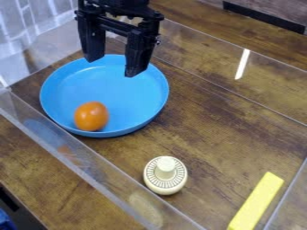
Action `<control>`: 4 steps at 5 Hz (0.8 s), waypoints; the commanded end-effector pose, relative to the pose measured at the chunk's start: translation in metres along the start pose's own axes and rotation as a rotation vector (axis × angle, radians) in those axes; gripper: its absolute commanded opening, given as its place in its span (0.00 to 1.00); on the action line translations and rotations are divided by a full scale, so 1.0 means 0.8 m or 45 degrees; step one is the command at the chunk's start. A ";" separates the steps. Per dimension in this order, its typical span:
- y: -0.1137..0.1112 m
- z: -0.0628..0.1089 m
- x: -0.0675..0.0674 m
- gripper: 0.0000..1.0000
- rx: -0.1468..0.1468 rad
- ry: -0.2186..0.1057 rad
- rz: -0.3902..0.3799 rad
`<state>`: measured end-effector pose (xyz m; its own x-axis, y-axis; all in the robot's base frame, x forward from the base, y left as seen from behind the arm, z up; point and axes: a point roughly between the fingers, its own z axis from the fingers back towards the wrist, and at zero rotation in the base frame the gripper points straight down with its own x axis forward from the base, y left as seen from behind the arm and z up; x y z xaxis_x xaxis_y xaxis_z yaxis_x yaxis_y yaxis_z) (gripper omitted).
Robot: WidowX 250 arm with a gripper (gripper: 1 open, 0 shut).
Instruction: Remove the orange ball from inside the blue tray and put it on the table
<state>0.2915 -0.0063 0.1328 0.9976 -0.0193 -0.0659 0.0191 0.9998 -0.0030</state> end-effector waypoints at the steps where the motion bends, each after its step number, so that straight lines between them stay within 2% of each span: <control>1: 0.002 -0.009 0.000 1.00 0.002 0.018 -0.005; 2: 0.010 -0.030 0.000 1.00 0.014 0.035 -0.009; 4: 0.029 -0.061 0.001 1.00 0.034 0.043 -0.020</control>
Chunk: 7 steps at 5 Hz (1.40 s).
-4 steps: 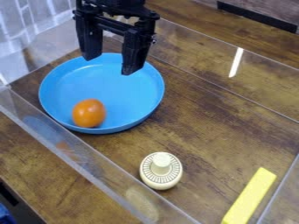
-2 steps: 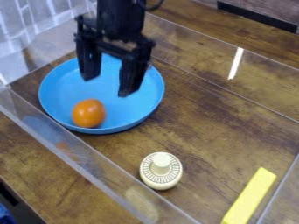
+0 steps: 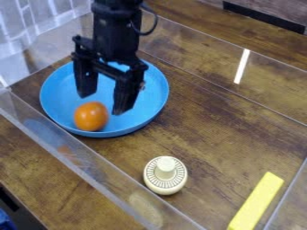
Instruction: Remove the orange ball from inside the blue tray and put it on the table
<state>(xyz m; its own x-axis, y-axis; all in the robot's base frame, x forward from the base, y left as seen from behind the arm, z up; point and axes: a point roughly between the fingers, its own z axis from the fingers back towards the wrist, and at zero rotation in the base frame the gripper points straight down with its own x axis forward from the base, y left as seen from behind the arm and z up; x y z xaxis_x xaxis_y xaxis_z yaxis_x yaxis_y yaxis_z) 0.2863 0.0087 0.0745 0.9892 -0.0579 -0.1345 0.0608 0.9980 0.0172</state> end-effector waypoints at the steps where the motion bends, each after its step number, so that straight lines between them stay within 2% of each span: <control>1: 0.016 -0.004 0.005 1.00 0.004 -0.052 0.012; 3: 0.032 -0.021 0.013 1.00 -0.004 -0.096 -0.065; 5: 0.037 -0.025 0.019 1.00 -0.026 -0.129 -0.070; 6: 0.037 -0.025 0.021 0.00 -0.037 -0.143 -0.064; 7: 0.038 -0.024 0.021 0.00 -0.051 -0.150 -0.053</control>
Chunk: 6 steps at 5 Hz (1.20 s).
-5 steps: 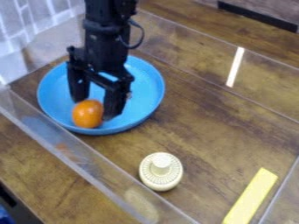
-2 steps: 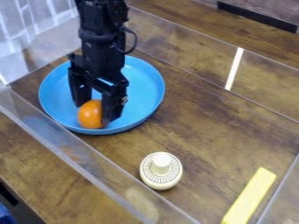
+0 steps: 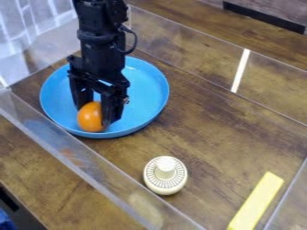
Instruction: Remove the orange ball from inside the blue tray and put it on the table
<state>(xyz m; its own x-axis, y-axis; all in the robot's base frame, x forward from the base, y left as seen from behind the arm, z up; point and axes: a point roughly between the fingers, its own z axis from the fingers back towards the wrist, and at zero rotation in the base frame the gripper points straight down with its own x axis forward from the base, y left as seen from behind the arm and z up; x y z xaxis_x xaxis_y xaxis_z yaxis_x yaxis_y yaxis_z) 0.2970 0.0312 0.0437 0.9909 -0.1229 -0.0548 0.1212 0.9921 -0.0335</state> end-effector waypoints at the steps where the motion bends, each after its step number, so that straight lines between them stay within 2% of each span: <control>1: 0.010 0.015 0.006 0.00 -0.004 -0.055 0.038; 4: 0.011 0.019 0.008 0.00 -0.030 -0.061 0.060; 6: 0.009 0.021 0.011 0.00 -0.062 -0.061 0.074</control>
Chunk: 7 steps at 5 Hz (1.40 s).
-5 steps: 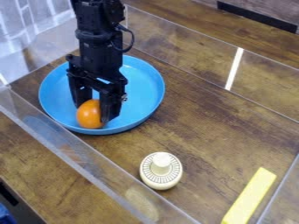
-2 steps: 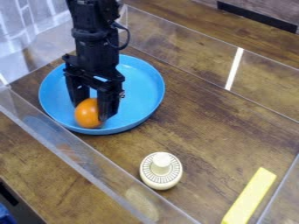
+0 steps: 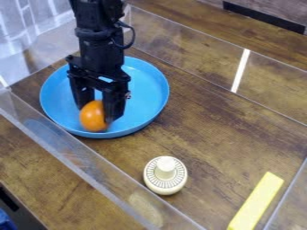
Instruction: Remove the orange ball from inside the blue tray and put it on the table
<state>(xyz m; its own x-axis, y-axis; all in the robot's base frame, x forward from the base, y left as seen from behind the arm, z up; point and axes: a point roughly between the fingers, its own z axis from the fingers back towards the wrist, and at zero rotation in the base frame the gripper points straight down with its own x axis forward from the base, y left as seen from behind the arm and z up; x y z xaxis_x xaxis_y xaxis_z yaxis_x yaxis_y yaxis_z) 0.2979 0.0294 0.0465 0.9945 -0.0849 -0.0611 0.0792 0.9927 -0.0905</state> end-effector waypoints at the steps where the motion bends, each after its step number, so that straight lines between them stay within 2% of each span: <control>1: 0.008 0.020 0.011 0.00 0.000 -0.065 0.027; 3: 0.007 0.021 0.012 0.00 -0.023 -0.056 0.031; 7: 0.002 0.030 0.012 0.00 -0.030 -0.048 0.017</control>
<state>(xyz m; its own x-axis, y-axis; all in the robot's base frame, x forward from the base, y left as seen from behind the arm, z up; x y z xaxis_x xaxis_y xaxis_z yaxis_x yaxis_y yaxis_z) 0.2973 0.0247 0.0519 0.9917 -0.0878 -0.0937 0.0755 0.9890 -0.1272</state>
